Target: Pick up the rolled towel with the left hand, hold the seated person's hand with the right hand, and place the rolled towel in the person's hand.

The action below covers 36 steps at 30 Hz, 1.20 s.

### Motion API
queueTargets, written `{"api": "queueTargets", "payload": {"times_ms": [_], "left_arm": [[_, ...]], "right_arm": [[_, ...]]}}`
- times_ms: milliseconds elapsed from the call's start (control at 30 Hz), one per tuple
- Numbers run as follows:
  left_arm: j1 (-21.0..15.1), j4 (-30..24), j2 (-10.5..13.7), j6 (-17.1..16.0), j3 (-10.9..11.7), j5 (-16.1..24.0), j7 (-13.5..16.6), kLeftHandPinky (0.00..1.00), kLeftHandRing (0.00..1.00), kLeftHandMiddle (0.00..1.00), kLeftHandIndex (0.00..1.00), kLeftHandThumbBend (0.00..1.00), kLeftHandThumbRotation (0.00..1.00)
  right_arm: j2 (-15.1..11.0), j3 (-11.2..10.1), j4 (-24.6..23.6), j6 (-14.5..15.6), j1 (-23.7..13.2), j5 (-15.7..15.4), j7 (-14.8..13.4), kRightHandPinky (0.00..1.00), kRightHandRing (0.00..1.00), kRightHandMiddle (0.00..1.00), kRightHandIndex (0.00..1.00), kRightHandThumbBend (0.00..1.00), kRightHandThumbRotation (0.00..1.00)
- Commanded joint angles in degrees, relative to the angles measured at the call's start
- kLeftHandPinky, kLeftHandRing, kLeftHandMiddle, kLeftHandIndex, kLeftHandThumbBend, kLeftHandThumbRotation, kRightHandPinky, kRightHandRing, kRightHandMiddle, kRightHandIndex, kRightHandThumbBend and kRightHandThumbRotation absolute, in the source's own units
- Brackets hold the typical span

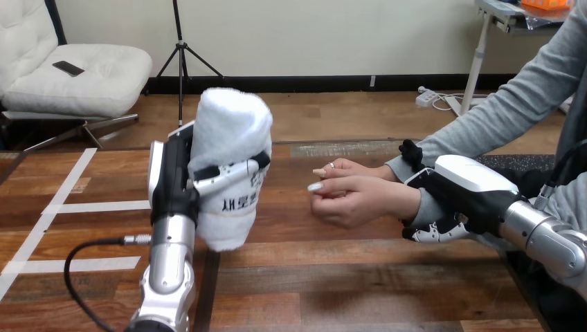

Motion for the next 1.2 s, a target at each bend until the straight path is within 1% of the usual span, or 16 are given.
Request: {"api": "queueTargets", "payload": {"times_ms": [0,200,367,567,667,900,1167], "left_arm": [[-6.9,-0.9,0.3,-1.4,-0.1,-0.3,0.0,0.35,0.38,0.41,0.41,0.60,0.00],[-7.3,-0.8,0.3,-1.0,0.0,-0.3,-0.1,0.35,0.38,0.41,0.41,0.60,0.00],[-7.5,-0.8,0.3,-0.8,0.0,-0.3,0.0,0.35,0.38,0.42,0.41,0.59,0.00],[-7.7,-0.9,0.3,-0.7,-0.1,-0.2,0.2,0.36,0.39,0.42,0.41,0.59,0.00],[-7.7,-0.9,0.3,-0.8,-0.1,-0.2,0.2,0.36,0.39,0.42,0.41,0.59,0.00],[-7.7,-1.1,0.4,-0.9,-0.2,0.0,0.4,0.36,0.40,0.42,0.41,0.59,0.00],[-7.6,-1.2,0.5,-1.0,-0.2,0.0,0.3,0.37,0.40,0.43,0.41,0.59,0.00]], "right_arm": [[-0.7,-1.3,-2.6,-1.5,-0.7,1.4,-0.3,0.32,0.36,0.42,0.46,0.50,0.06],[-0.4,-1.2,-2.8,-1.3,-0.8,1.4,-0.2,0.32,0.35,0.42,0.46,0.50,0.05],[-0.2,-1.0,-2.8,-1.4,-1.1,1.3,-0.2,0.32,0.36,0.42,0.46,0.50,0.06],[0.0,-0.7,-2.5,-2.3,-1.5,0.7,-1.3,0.32,0.36,0.41,0.46,0.50,0.07],[0.2,-0.5,-2.4,-1.9,-1.7,0.3,-1.4,0.32,0.36,0.41,0.45,0.50,0.08],[0.7,-0.5,-2.3,-1.2,-2.3,0.5,-0.5,0.32,0.35,0.41,0.46,0.50,0.09],[1.0,-0.4,-2.4,-0.6,-2.7,0.6,0.4,0.32,0.36,0.42,0.48,0.49,0.05]]}}
